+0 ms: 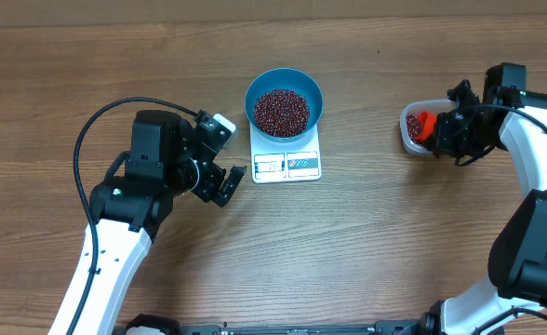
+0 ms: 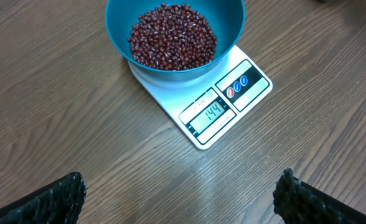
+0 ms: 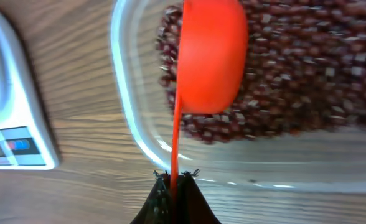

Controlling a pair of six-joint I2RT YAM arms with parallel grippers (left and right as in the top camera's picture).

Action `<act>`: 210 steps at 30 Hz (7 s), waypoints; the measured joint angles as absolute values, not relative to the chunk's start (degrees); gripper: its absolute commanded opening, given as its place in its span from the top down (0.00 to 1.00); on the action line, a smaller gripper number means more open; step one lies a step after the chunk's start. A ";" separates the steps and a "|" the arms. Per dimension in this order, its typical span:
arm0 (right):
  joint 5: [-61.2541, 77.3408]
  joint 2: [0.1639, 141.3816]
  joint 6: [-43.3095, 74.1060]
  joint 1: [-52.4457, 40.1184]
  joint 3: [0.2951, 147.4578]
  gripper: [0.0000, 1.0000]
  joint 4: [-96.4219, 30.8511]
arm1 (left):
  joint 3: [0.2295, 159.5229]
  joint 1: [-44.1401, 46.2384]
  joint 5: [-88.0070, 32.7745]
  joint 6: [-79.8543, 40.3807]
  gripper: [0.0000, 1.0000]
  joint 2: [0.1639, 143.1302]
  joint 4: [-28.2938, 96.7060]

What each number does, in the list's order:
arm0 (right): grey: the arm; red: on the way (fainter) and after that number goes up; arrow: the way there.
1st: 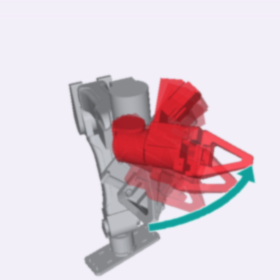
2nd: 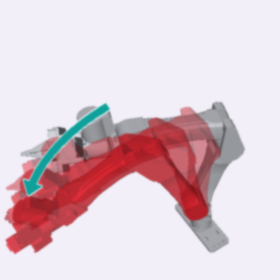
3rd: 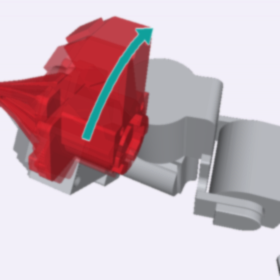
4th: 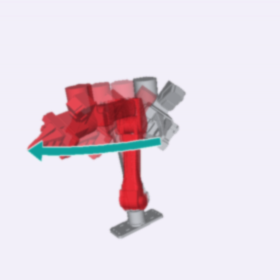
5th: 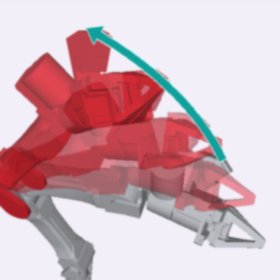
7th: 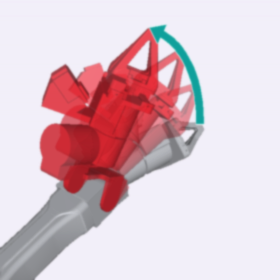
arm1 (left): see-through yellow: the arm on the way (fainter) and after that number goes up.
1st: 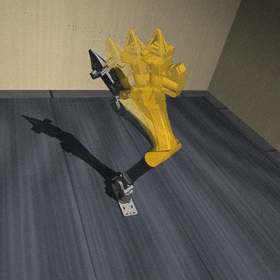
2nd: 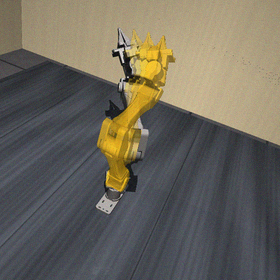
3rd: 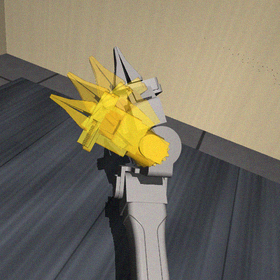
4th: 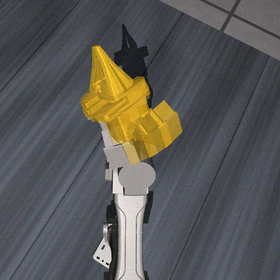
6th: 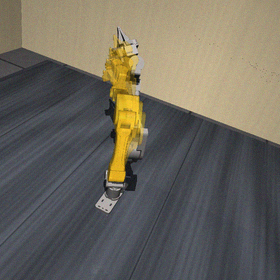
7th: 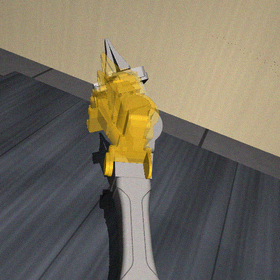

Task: Scoop item into bowl and weigh 150g on scale
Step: 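Return the scoop to the tub and dip it into the beans, then lift the scoop and carry it over the teal bowl, then tilt the scoop slowly to trickle beans into the teal bowl, then move the scoop back to the tub and dip into the beans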

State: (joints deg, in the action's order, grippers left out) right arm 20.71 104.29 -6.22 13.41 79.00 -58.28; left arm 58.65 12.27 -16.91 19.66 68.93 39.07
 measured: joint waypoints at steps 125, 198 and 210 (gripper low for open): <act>7.22 104.07 -3.42 -25.32 93.08 0.96 -51.03 | 58.65 12.27 -16.91 19.66 0.00 68.93 39.07; 25.54 104.07 -5.89 -16.82 93.08 0.96 -49.71 | 58.65 12.27 -16.91 19.66 0.00 68.93 39.07; 30.50 104.03 -4.49 -14.37 93.08 0.96 -49.69 | 58.65 12.27 -16.91 19.66 0.00 68.93 39.07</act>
State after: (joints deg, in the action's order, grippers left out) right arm 30.50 104.03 -4.49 -14.37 93.08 -49.69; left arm 58.65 12.27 -16.91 19.66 68.93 39.07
